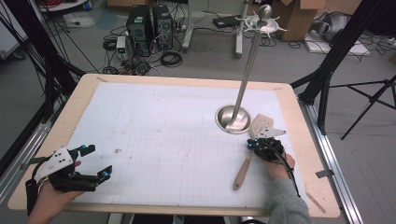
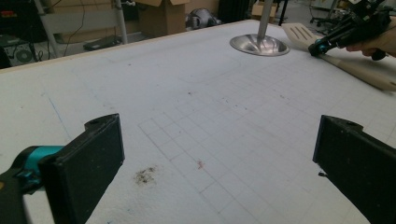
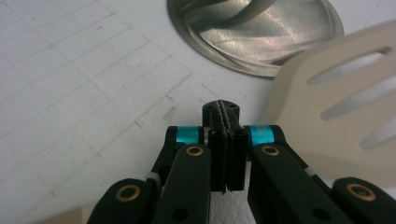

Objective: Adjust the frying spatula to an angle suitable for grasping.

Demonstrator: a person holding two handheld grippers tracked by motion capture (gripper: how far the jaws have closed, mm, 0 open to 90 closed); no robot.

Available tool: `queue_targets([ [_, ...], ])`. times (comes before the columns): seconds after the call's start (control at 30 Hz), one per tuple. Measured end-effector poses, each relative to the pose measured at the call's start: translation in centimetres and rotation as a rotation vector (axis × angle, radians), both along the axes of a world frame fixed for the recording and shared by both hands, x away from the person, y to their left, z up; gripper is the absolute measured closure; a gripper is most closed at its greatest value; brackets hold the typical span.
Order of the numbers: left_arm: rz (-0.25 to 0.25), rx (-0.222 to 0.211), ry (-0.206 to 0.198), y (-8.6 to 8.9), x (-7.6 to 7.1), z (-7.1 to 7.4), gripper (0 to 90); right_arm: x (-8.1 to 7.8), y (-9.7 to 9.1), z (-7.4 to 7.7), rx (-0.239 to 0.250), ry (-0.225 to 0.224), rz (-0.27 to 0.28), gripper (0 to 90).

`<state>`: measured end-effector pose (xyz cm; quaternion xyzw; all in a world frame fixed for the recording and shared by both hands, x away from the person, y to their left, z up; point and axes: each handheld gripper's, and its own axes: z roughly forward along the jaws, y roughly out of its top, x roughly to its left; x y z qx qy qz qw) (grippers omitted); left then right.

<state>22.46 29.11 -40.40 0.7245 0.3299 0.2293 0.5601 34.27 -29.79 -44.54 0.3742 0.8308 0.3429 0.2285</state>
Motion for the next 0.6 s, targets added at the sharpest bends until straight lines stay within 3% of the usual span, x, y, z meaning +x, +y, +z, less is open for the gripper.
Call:
queue_targets([
  [0.1,-0.001,0.0,0.001,0.1,0.0,0.0,2.4,-0.3,0.1,0.1,-0.019,-0.004,0.0,90.0],
  [0.6,0.002,0.004,0.015,0.3,0.2,-0.1,2.4,-1.9,-0.8,0.3,0.015,0.017,-0.005,90.0],
])
